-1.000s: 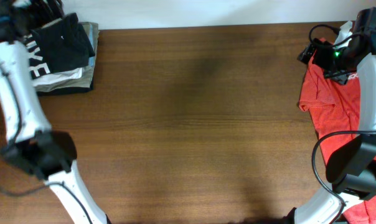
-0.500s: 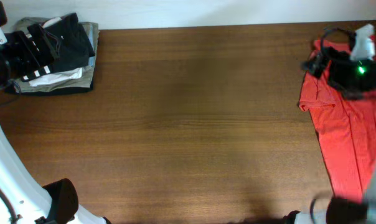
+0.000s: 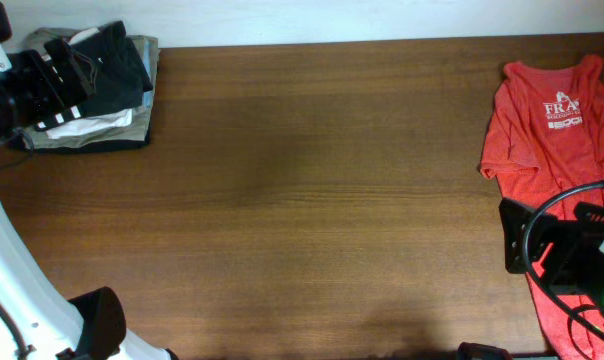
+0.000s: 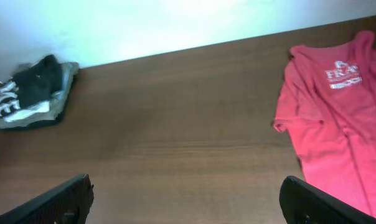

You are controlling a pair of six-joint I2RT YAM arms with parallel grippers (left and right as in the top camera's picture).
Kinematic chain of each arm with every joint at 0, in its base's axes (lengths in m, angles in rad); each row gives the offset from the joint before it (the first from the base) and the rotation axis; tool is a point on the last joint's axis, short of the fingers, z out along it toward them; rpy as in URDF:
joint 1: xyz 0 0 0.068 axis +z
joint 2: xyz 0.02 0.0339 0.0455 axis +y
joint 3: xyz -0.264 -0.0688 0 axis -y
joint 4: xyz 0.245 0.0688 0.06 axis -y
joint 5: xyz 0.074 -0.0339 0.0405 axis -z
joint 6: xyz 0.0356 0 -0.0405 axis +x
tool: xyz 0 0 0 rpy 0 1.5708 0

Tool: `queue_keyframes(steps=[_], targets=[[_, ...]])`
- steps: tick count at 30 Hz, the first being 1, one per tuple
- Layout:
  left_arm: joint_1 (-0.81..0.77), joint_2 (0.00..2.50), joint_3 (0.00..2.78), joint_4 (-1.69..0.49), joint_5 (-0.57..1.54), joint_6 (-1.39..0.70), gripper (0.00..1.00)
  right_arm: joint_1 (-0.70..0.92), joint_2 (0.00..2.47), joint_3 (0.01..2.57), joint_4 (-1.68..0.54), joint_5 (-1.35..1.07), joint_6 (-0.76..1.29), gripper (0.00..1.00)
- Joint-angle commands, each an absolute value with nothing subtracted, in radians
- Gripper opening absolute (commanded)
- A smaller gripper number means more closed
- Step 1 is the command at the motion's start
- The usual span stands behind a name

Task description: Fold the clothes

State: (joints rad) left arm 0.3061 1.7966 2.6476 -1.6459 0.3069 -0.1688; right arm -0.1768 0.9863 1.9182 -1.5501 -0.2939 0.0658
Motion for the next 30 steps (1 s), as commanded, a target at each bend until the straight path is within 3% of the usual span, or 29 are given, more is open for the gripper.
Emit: queue_keyframes(steps=[1,4,6,10,13,16,24,30], targets=[[0.31,1.783,2.646,-1.645,0.308,-0.16,0.99,-0.069,0.941,1.908,-1.54,-0.184,0.056,0.99],[0.31,1.783,2.646,-1.645,0.308,-0.16,0.99,-0.051,0.817,1.737,-1.448,-0.166,0.056,0.99],[0.31,1.783,2.646,-1.645,0.308,-0.16,0.99,-0.051,0.671,1.466,-1.274,-0.164,0.056,0.99],[0.31,1.783,2.646,-1.645,0.308,-0.16,0.99,-0.051,0.379,0.757,-0.746,-0.179,0.06,0.99],[0.31,1.783,2.646,-1.645,0.308,-0.16,0.99,-0.025,0.257,0.384,-0.282,-0.227,0.061,0.99],[0.31,1.783,2.646,-1.645,0.308,-0.16,0.99,0.012,0.16,0.194,-0.064,-0.213,0.06,0.99],[0.31,1.783,2.646,-1.645,0.308,-0.16,0.99,0.012,0.003,0.006,0.202,-0.151,0.064,0.99],[0.31,1.783,2.646,-1.645,0.308,-0.16,0.99,0.012,0.003,0.006,-0.064,-0.157,0.064,0.99]])
